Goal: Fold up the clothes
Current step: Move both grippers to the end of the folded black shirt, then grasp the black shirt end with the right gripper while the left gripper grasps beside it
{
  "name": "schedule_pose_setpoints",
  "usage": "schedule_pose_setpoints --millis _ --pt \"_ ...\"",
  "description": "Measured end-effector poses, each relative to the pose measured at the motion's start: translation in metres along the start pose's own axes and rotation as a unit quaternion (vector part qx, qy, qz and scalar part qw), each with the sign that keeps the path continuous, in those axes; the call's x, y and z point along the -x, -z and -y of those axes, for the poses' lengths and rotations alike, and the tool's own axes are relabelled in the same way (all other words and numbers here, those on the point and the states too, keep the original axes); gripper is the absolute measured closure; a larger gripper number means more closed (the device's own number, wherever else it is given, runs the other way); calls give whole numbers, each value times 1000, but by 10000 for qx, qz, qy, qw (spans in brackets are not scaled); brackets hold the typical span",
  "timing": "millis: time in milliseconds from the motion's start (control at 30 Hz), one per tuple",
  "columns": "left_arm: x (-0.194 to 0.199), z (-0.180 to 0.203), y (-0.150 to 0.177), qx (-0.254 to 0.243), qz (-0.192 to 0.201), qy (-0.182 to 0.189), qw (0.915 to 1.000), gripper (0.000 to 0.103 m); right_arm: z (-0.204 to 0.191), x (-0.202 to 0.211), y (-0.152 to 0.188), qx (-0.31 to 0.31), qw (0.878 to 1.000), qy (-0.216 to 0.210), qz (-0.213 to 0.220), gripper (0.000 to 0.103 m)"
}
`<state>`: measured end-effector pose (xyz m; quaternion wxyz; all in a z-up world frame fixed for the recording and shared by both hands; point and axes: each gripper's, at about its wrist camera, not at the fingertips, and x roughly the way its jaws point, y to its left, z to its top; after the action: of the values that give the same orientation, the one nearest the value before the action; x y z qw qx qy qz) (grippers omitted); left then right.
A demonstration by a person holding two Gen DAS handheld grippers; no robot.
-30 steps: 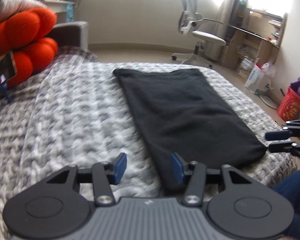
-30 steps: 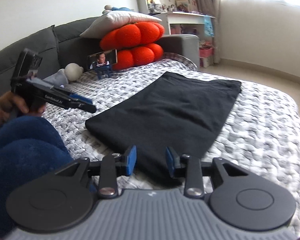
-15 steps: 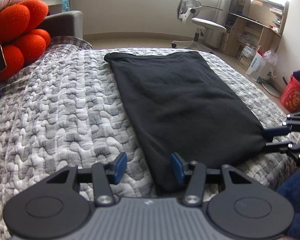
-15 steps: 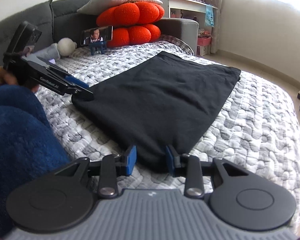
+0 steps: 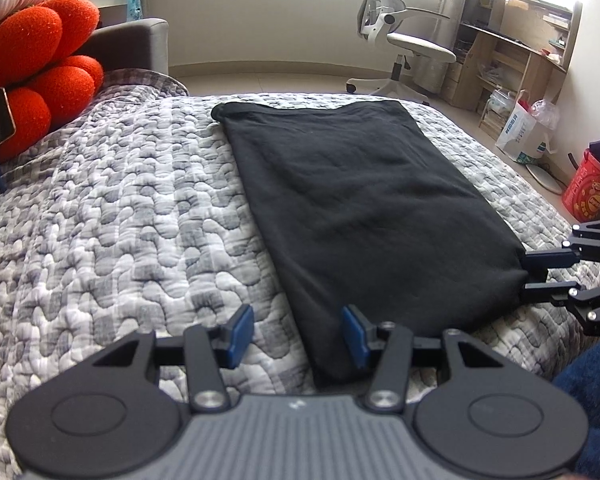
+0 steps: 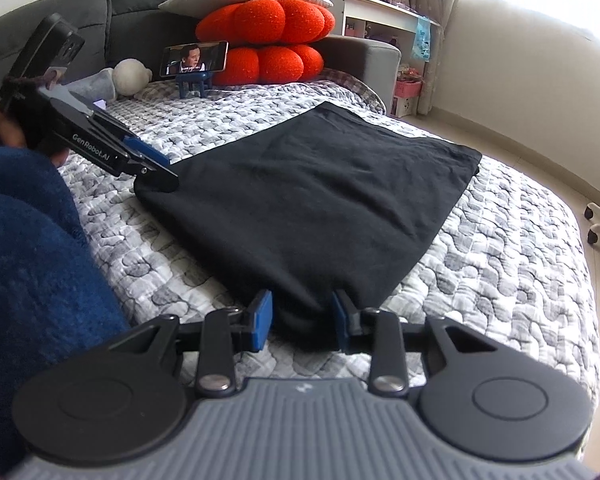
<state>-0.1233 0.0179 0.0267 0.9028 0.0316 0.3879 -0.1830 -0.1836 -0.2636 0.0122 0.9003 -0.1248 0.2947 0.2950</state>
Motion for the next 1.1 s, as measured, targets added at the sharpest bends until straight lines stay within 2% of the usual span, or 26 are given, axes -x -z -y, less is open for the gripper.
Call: schedule_pose_setpoints --millis 100,200,400,567,667,733,767,800,867,933,967,1100 --pt "1 1 1 -53 17 -18 10000 53 -2 2 -1 53 10000 46 21 89" --pt "2 3 2 -144 34 -67 9999 53 -4 5 -4 137 9998 109 72 99" --pt "12 3 -2 -220 180 -26 9996 52 7 9 -13 -69 9994 197 259 101" --pt "28 19 -12 -631 487 316 9963 49 23 9 -31 -352 9983 28 460 101" --pt "31 29 -15 -899 586 612 9923 45 29 6 -40 -351 9982 76 483 101" --pt "26 32 -16 -977 514 694 9915 45 28 3 -39 -303 9988 -104 372 99" --pt "22 30 -15 -917 435 743 9921 45 27 3 -35 -272 9989 -224 311 90" --pt "18 29 -15 -857 356 791 9925 45 25 3 -32 -240 9988 -343 249 86" --pt "10 25 -12 -726 222 839 9936 46 21 3 -24 -167 9983 -535 124 85" --pt "4 21 -9 -613 110 828 9946 47 17 3 -17 -137 9978 -644 20 73" --pt "1 20 -8 -571 54 815 9950 48 15 2 -15 -92 9979 -641 -16 63" --pt "-3 19 -5 -598 -96 772 9952 51 7 -3 -8 89 9979 -628 -158 61"
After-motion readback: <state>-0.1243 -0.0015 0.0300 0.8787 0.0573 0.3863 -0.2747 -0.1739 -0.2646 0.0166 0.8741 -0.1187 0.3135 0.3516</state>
